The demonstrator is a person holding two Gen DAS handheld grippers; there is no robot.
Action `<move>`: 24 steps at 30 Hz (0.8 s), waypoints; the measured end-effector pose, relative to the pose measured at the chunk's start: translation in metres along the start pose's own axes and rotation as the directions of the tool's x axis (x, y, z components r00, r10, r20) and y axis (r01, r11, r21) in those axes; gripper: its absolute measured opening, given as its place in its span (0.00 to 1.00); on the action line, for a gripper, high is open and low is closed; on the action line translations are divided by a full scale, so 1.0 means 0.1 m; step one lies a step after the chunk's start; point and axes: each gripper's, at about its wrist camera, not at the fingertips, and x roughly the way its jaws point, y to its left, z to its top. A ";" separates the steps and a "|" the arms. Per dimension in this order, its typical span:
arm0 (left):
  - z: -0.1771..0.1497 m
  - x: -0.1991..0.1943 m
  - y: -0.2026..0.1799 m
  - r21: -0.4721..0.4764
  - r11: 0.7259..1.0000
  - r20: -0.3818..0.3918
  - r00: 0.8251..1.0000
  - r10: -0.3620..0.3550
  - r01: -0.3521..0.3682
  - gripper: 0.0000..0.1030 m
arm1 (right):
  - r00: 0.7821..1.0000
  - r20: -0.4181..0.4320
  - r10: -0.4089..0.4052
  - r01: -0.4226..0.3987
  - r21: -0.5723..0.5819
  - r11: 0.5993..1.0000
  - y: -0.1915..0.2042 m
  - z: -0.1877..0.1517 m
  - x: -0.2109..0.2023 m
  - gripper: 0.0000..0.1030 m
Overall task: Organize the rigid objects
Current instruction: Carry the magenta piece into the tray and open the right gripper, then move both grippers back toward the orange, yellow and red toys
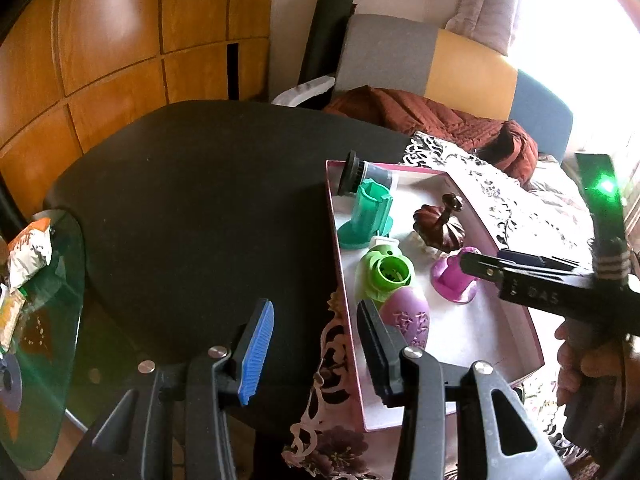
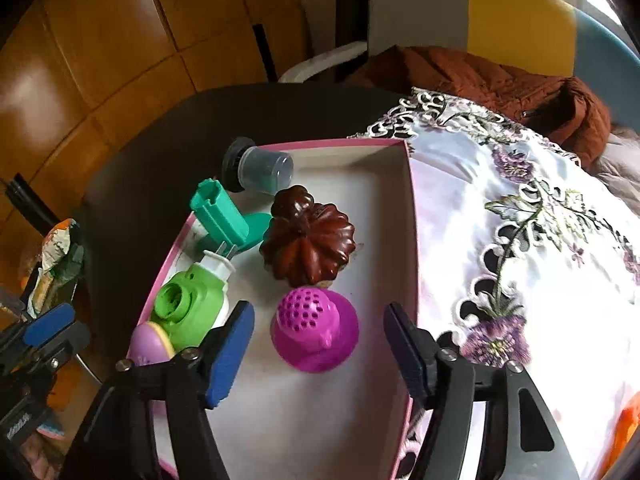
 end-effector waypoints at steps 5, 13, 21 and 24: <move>-0.01 -0.04 -0.05 0.017 1.000 0.006 1.000 0.000 0.000 0.42 | 0.999 0.046 -0.017 0.018 -0.021 1.000 0.01 -0.09 -0.21 0.70; -0.01 -0.13 -0.17 0.060 0.998 0.030 1.000 -0.010 0.008 0.42 | 0.993 0.108 -0.039 0.044 -0.042 0.998 -0.06 -0.24 -0.53 0.77; 0.00 -0.17 -0.32 0.106 0.994 0.042 0.999 -0.029 0.024 0.42 | 0.986 0.142 -0.089 0.093 -0.022 0.995 -0.32 -0.40 -0.80 0.78; 0.00 -0.18 -0.39 0.122 0.992 0.039 0.999 -0.036 0.031 0.42 | 0.981 0.144 -0.128 0.130 -0.005 0.992 -0.51 -0.44 -0.91 0.78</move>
